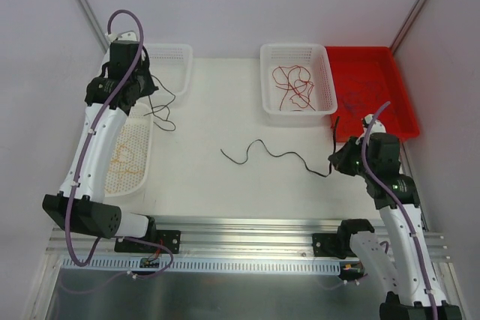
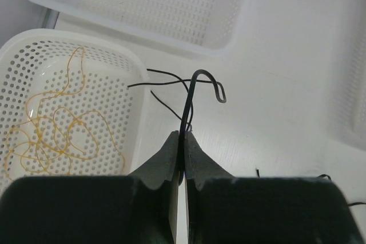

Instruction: Untangle the cables

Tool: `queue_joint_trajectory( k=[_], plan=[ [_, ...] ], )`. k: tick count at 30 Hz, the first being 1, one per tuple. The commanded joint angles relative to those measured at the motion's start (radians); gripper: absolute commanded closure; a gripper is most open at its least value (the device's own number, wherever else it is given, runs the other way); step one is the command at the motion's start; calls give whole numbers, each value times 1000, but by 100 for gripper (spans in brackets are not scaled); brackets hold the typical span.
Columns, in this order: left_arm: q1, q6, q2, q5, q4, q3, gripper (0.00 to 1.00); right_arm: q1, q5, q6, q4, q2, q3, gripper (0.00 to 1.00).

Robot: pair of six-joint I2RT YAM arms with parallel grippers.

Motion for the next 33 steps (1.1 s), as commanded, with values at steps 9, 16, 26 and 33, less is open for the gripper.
queue_joint_trajectory(
  k=[9, 16, 26, 33],
  plan=[
    [14, 3, -5, 216, 8, 177, 100, 4, -97, -56, -79, 78, 46, 99],
    [14, -6, 49, 474, 40, 356, 100, 136, -150, -89, -33, 239, 7, 92],
    [22, -11, 199, 387, 109, 614, 100, 291, -140, -103, 31, 322, -8, 30],
    [75, -27, 369, 276, 227, 701, 100, 297, -133, -146, 57, 281, -19, 15]
  ],
)
